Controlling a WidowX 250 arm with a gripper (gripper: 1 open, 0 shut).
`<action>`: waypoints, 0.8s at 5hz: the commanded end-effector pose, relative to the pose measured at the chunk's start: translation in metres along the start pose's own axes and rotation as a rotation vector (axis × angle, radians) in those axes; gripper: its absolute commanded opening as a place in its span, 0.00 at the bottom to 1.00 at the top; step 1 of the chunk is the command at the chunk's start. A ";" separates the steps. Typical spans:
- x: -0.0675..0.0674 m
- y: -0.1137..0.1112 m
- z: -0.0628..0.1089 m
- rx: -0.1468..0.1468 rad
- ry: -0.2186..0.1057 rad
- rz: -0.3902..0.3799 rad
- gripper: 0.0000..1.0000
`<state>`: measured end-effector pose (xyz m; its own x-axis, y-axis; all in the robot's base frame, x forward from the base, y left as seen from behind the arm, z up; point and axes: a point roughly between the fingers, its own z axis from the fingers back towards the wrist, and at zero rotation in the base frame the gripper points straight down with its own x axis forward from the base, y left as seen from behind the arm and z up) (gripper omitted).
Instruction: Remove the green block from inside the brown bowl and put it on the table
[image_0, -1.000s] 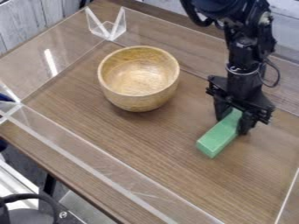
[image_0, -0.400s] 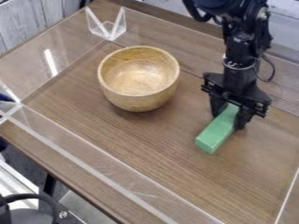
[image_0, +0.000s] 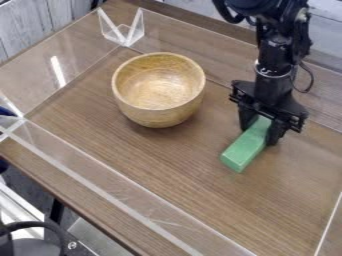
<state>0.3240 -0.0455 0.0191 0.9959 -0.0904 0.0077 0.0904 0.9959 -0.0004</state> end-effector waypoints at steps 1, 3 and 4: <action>-0.005 0.005 0.002 0.017 0.039 0.016 1.00; -0.005 0.010 0.003 -0.017 0.042 0.020 1.00; -0.011 0.012 0.004 -0.041 0.039 0.037 1.00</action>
<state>0.3121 -0.0399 0.0172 0.9958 -0.0766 -0.0496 0.0746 0.9964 -0.0408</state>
